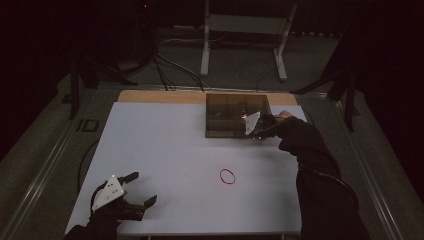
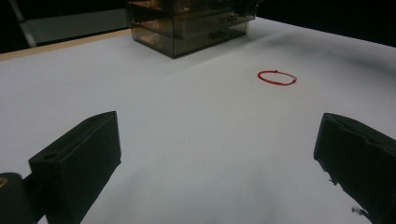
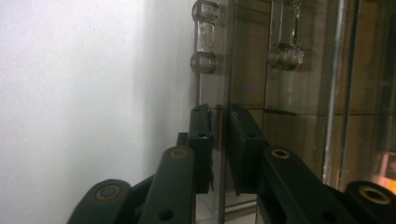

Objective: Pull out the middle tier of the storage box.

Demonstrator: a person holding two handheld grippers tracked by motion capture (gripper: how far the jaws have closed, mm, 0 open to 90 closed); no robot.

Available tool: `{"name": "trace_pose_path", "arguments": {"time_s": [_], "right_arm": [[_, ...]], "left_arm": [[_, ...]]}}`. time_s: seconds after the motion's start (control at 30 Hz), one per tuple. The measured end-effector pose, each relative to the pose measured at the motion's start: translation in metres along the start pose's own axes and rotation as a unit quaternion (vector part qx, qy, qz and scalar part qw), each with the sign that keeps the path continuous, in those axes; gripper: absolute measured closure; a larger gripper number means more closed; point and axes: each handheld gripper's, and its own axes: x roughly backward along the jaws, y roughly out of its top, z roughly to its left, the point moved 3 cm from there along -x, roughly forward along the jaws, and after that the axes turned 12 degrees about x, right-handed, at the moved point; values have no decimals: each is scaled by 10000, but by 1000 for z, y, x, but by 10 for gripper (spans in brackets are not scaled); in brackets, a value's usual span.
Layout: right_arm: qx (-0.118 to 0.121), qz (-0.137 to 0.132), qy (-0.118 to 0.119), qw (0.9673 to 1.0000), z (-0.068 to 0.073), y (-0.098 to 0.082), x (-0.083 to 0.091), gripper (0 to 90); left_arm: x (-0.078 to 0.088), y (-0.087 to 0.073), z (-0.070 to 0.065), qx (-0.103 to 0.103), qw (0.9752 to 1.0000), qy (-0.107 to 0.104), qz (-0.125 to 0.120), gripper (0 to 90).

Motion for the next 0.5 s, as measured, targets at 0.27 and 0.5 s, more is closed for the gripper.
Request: {"name": "trace_pose_path", "arguments": {"time_s": [0.27,0.5], "right_arm": [[-84,-35,128,9999,-4,0,0,837],[-168,-88,231,9996,-2,1,3,843]], "left_arm": [[0,0,0,4,10000,1,-1,22],[0,0,1,3,10000,12,11,22]]}}
